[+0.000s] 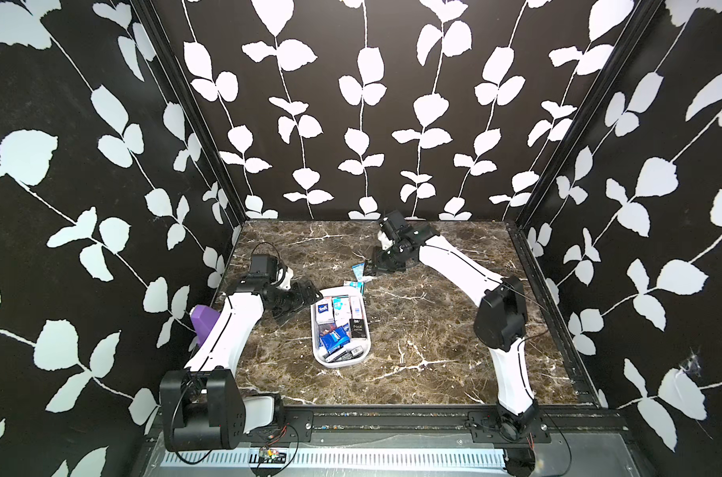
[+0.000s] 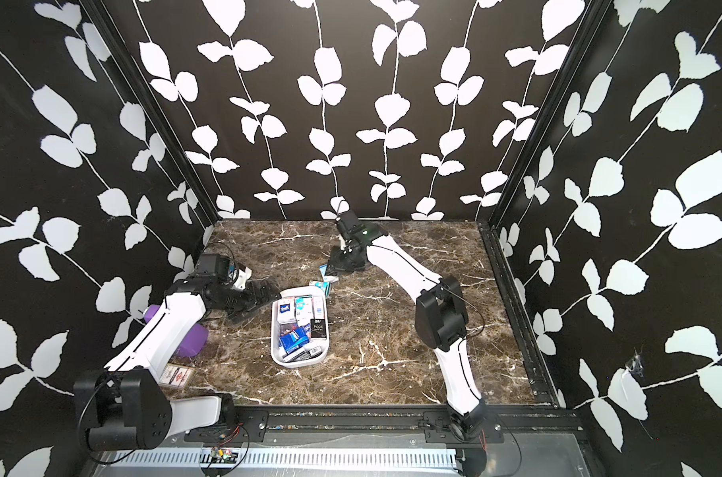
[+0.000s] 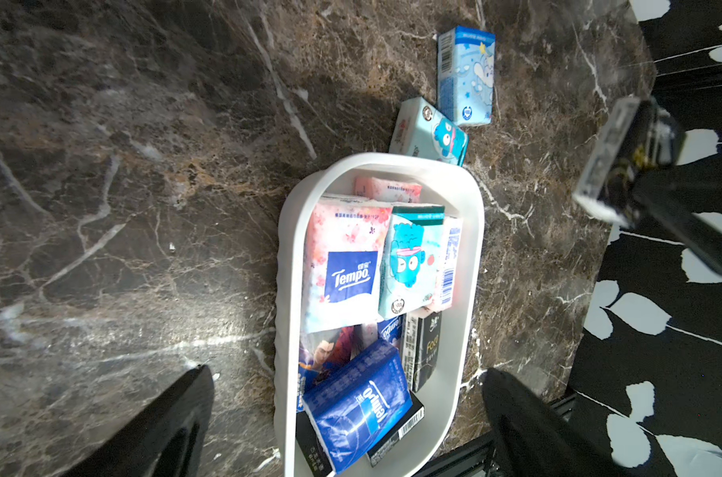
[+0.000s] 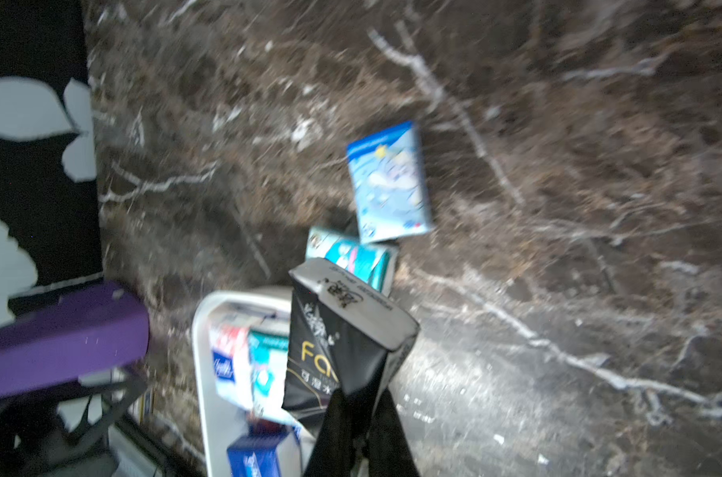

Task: Put the pocket tissues into the storage box
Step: Pick up the pocket tissues from the center of the board, then place the pocket tissues in the storage box.

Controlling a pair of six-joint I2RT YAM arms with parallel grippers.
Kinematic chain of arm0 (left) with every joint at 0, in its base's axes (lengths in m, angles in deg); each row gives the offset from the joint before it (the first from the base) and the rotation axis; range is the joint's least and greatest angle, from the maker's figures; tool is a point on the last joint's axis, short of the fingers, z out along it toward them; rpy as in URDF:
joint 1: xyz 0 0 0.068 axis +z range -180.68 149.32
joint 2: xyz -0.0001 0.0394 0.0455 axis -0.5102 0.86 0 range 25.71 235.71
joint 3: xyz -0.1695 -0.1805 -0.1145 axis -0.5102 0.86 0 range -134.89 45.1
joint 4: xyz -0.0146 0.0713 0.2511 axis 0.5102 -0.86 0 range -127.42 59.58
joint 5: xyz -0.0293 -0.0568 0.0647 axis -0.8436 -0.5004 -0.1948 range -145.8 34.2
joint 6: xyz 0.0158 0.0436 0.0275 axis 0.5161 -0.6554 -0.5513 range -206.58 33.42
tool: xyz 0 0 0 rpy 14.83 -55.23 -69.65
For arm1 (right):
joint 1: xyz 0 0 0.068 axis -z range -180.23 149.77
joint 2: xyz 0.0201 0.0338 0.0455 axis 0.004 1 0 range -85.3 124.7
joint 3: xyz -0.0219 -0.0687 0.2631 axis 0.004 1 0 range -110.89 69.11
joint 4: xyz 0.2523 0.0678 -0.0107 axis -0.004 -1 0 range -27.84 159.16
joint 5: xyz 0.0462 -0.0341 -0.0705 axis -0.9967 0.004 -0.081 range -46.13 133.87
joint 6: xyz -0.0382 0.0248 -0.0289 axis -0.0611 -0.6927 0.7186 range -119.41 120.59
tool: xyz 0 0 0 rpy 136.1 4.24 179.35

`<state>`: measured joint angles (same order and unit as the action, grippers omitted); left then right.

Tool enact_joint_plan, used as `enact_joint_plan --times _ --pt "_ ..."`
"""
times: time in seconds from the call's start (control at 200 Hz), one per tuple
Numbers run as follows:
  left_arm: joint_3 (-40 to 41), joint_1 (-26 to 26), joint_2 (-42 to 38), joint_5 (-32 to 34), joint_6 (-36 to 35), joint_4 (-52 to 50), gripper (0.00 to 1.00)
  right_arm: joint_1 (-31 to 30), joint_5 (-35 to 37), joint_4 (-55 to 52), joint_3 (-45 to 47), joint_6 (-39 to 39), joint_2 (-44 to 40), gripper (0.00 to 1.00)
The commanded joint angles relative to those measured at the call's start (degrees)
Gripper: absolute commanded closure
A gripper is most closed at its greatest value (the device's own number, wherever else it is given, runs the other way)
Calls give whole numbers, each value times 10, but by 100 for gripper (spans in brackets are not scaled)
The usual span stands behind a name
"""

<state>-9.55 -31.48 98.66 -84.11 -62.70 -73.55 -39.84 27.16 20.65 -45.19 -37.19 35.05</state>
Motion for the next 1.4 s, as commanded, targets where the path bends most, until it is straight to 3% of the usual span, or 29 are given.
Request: enact_joint_plan --times 0.0,0.205,0.555,0.805,0.91,1.165,1.395 --pt "19 3 -25 -18 6 8 1 -40 -29 -37 50 46 -16 100" --pt "32 3 -45 -27 11 2 1 -90 -42 -36 48 54 8 100" --pt "36 3 -86 3 -2 -27 1 -100 -38 -40 20 49 61 100" --pt "35 3 -80 9 -7 -27 1 -95 9 -53 4 57 24 60" --pt "35 3 -62 6 -2 -14 1 -84 30 -51 -12 60 14 50" --pt "14 3 -26 -8 22 5 1 -19 60 -22 -77 51 67 44" --pt "-16 3 -14 30 -4 -35 1 28 50 -39 -228 64 189 43"
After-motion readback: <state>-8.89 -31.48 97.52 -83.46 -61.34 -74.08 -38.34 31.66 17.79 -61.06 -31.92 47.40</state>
